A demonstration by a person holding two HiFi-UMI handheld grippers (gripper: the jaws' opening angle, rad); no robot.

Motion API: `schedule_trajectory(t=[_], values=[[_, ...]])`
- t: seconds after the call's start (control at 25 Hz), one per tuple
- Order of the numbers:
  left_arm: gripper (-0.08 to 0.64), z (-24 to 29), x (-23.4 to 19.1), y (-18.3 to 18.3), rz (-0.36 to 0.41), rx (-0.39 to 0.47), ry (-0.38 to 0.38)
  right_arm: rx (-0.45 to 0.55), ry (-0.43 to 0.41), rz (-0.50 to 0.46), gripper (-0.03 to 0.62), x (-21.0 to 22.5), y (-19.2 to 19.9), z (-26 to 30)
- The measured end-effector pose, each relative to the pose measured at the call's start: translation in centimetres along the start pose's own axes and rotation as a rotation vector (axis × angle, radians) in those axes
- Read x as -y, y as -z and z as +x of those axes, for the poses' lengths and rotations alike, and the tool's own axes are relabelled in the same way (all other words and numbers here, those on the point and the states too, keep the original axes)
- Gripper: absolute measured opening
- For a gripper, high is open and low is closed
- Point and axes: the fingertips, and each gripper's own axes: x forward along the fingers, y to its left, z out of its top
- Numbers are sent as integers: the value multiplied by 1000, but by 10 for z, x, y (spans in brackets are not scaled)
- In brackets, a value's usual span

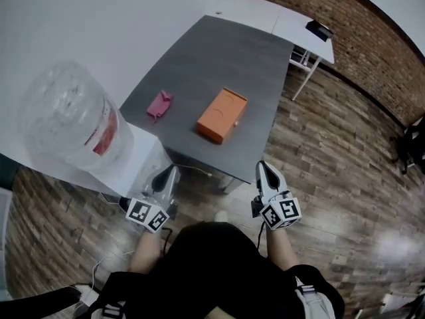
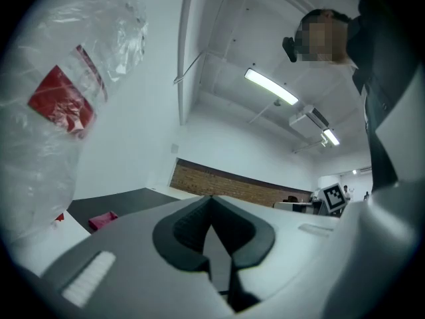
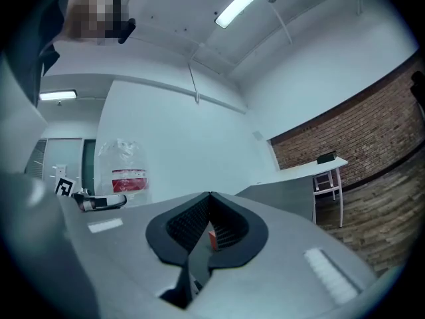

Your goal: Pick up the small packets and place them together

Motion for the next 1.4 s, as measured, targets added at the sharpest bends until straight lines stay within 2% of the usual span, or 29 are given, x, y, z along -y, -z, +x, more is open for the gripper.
schedule_trajectory(t=[0.28,0.44,0.76,1.12,1.4], values=[[0,57,-1,6,42,-8,-38,-12,-28,1,2,37,-4,23],[0,80,-1,11,60,-35,-33,-10,-13,7,2,52,-5,27],[0,120,-10,28,46,-90,26,-69,40,-22,2,74,12,37],[0,181,-48,48,37,-149,93,-136,96,-91,2,96,19,79],[0,209,-64,78,65,-267,159,-236,93,-130,3,108,49,115]])
